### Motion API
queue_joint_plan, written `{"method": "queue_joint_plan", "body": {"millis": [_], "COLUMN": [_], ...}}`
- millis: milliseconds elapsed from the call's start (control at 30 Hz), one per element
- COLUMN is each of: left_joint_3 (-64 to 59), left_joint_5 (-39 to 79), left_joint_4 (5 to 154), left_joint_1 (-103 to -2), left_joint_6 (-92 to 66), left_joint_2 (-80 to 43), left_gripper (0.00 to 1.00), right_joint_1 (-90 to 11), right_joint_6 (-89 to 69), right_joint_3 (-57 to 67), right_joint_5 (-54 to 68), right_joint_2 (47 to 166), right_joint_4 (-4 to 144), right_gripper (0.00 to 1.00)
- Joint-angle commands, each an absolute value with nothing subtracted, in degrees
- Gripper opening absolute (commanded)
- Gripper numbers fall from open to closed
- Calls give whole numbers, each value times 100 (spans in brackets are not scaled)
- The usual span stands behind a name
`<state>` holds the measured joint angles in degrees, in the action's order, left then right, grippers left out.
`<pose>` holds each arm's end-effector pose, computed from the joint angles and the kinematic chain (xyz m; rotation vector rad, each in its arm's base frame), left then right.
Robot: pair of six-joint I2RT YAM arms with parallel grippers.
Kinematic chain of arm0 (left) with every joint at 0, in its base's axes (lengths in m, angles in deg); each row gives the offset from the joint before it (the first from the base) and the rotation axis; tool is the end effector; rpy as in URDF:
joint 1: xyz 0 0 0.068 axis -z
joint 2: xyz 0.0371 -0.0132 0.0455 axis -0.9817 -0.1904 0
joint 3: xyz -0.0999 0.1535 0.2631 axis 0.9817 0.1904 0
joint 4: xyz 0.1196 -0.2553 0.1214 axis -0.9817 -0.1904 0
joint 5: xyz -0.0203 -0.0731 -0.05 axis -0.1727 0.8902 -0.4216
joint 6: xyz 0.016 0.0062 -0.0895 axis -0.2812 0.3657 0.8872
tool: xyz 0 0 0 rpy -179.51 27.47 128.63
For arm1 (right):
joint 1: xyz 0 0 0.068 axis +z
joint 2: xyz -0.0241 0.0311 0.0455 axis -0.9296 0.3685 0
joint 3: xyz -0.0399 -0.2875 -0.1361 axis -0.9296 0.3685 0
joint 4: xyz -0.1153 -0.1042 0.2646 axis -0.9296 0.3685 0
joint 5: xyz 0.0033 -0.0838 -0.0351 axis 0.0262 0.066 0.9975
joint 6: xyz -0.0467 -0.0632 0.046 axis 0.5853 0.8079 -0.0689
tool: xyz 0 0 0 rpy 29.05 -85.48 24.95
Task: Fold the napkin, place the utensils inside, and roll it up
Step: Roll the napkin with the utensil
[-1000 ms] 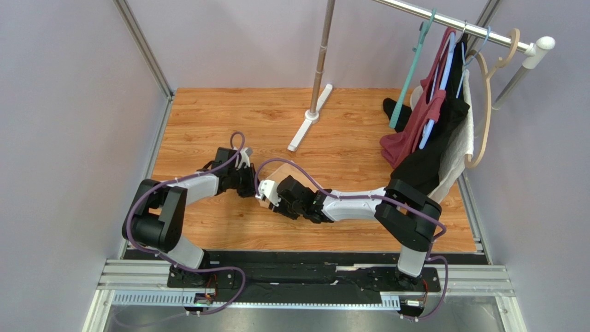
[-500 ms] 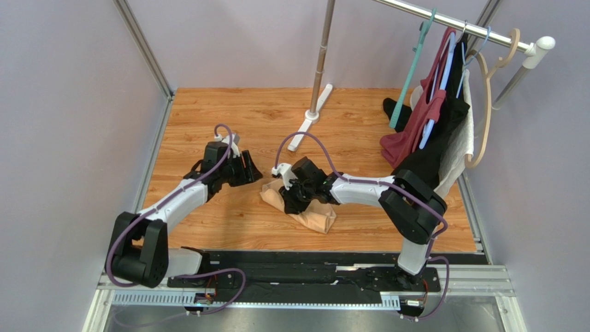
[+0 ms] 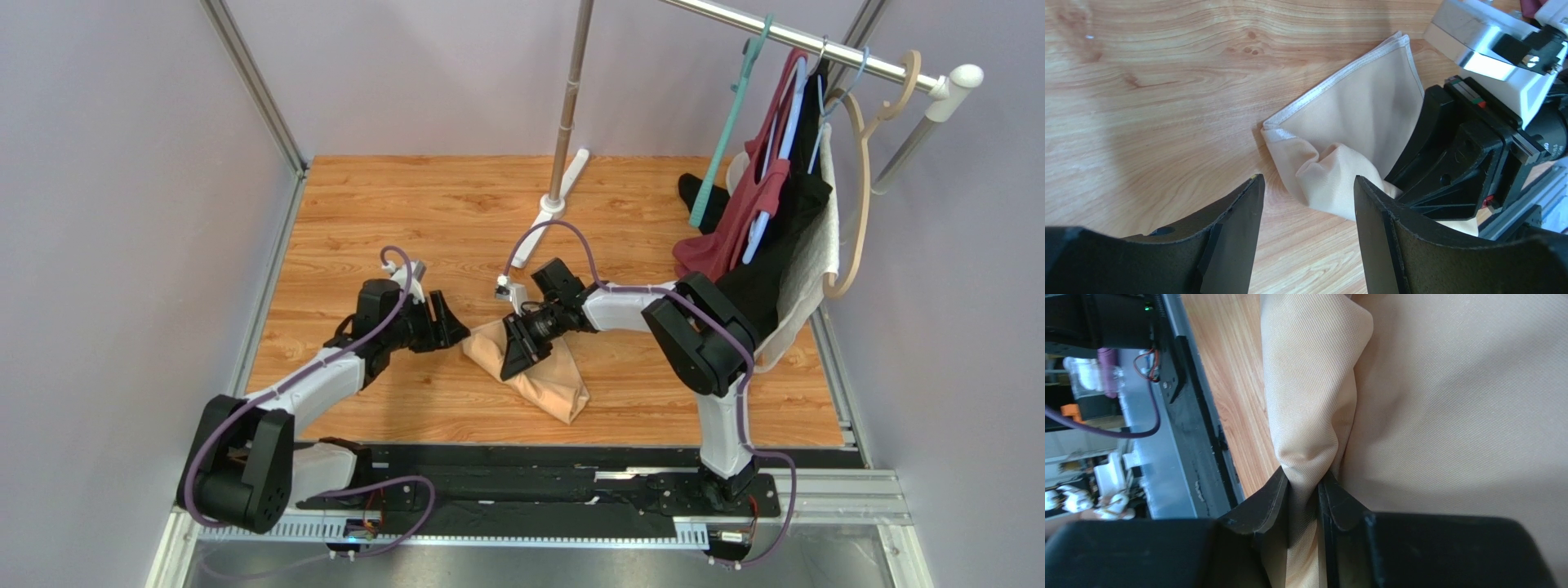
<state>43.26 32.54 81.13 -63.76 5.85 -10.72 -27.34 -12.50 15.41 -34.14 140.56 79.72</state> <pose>0.2624 -0.1014 0.1614 -0.1074 2.3132 -0.8268 0.3001 0.3419 0.1021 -1.0485 2.4949 1.4015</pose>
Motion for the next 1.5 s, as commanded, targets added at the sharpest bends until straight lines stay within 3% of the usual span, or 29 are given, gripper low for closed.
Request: {"method": "queue_joint_plan", "body": {"millis": [0,567,667,733,800,900,967,1033,1233,1467], "left_joint_3": [4274,3869,3834,3825,3782,3685,3615,3509,3246,2982], "left_joint_5": [3678,4039,4022,4013,4056,4127,4127,4101,4030,3943], "left_joint_4": [8902,9368,9334,9272,9254,9141,8904,8650,8104,7612], "left_joint_1": [-6373,-6057,-6057,-6057,-6057,-6057,-6057,-6057,-6057,-6057], "left_joint_6": [666,877,913,956,965,948,887,790,588,456], "left_joint_2": [-1479,-2675,-2798,-2869,-2956,-3062,-3080,-3071,-3089,-3238], "left_gripper": [64,65,56,37,24,12,8,6,5,4], "right_joint_1": [-2891,-3111,-3103,-3103,-3111,-3111,-3111,-3102,-3050,-2251], "right_joint_6": [-1454,-1410,-1393,-1384,-1366,-1322,-1296,-1296,-1244,-656], "right_joint_3": [1541,1172,1145,1136,1136,1075,1040,1031,1136,1830], "right_joint_5": [-3881,-3882,-3812,-3794,-3759,-3592,-3374,-3180,-1941,95], "right_joint_2": [14555,15083,15109,15048,14969,14732,14452,14223,13133,11858], "right_joint_4": [8308,8474,8519,8545,8589,8791,8958,9089,9214,8686], "right_gripper": [14,15,15,16,20,32,50,60,70,72]}}
